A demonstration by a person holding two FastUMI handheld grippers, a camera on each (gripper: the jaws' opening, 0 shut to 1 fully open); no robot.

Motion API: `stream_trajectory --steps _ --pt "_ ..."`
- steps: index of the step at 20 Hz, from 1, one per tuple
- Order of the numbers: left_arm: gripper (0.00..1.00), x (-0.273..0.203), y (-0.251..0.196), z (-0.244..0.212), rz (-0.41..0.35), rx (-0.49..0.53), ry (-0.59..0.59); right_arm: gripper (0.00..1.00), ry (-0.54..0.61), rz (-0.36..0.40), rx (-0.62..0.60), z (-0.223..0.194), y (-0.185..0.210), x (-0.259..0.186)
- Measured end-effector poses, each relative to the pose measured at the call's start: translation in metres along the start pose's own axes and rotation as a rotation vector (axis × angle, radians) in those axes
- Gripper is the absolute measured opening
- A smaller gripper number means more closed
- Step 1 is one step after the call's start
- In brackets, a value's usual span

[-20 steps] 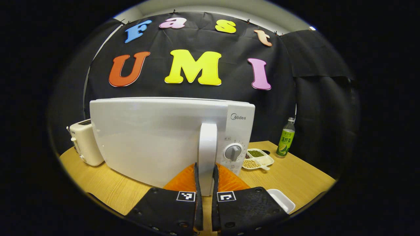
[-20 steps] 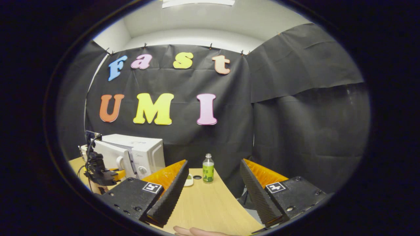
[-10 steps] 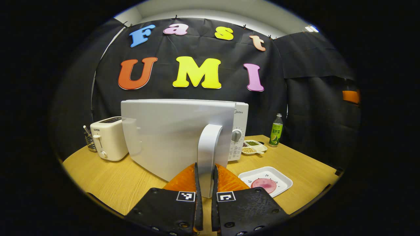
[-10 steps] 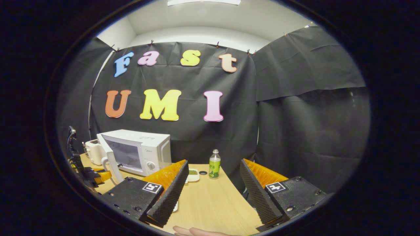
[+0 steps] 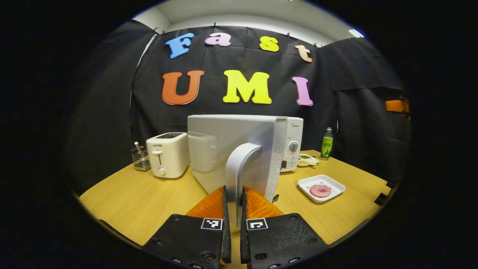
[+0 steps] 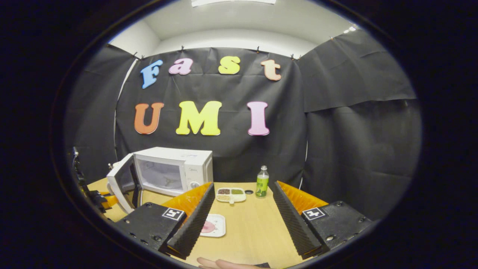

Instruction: Open the microwave oven with the left hand, put the food in, and close the microwave oven.

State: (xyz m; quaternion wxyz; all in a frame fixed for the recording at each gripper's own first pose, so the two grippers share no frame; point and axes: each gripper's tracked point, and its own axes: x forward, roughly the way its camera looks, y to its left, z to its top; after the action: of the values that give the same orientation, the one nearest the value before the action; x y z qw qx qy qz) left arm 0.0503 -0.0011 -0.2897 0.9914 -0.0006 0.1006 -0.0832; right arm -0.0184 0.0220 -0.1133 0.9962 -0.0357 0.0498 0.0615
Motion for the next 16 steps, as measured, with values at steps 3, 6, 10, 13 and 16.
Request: stream_trajectory --steps 3,6,10,13,16 --pt "0.11 -0.027 0.067 -0.01 0.128 0.005 0.014 1.0 0.012 0.009 -0.013 -0.005 0.011 0.0" --pt "0.49 -0.065 0.125 -0.013 0.213 -0.019 0.023 1.0 0.03 0.022 -0.033 -0.013 0.021 0.004" --pt "0.82 -0.106 0.167 0.001 0.291 -0.077 0.017 1.0 0.088 0.04 -0.075 -0.03 0.028 0.027" --pt "0.93 -0.128 0.164 0.036 0.32 -0.041 -0.024 1.0 0.168 0.053 -0.085 -0.045 0.025 0.056" --pt "0.93 -0.136 0.147 0.076 0.32 -0.02 -0.069 1.0 0.267 0.073 -0.119 -0.063 0.02 0.088"
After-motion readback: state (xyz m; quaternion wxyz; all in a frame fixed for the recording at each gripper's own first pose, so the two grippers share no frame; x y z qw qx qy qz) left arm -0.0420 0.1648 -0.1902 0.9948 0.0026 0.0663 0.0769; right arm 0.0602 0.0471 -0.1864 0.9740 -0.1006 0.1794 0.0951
